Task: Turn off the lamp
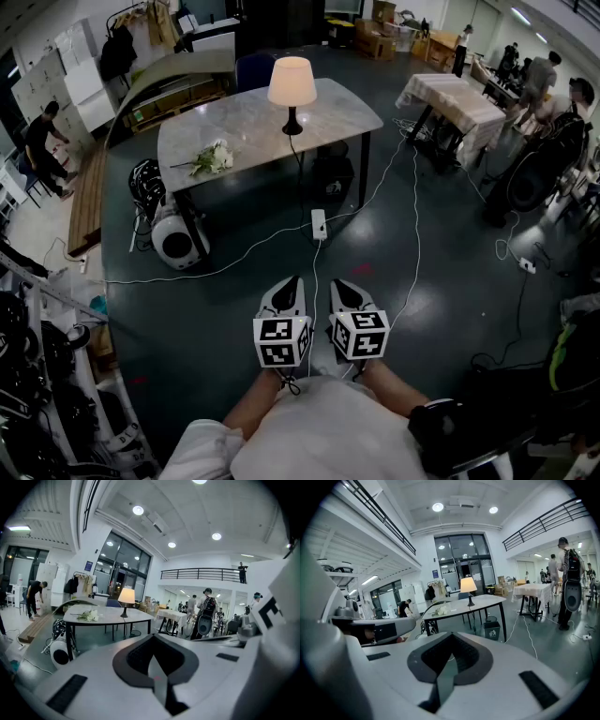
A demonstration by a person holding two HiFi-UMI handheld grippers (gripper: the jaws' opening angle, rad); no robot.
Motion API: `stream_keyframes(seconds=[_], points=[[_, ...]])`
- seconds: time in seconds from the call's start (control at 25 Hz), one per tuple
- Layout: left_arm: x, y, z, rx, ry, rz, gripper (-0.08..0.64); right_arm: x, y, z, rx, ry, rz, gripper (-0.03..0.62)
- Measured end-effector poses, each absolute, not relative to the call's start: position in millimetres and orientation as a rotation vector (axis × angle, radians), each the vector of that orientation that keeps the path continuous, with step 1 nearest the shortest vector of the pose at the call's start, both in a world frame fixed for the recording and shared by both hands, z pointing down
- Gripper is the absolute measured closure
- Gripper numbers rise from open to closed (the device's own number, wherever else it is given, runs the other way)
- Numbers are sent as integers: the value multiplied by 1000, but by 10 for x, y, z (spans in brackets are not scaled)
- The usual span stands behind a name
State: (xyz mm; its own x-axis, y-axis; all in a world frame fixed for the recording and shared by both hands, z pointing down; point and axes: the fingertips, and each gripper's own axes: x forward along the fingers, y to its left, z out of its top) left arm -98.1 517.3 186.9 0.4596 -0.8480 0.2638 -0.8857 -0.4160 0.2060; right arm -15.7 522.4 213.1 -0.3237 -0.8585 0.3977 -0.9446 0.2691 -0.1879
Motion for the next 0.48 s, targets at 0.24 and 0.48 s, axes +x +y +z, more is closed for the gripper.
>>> stream_keyframes(seconds=[0.24,0.48], points=[[-1017,5129,1879,2406,-1468,166,551,-188,5187,2147,1688,-2312,578,594],[-1114,5108,1887,2411,-1466,164,551,-258,5169,2168,1703,-2316,621,594]])
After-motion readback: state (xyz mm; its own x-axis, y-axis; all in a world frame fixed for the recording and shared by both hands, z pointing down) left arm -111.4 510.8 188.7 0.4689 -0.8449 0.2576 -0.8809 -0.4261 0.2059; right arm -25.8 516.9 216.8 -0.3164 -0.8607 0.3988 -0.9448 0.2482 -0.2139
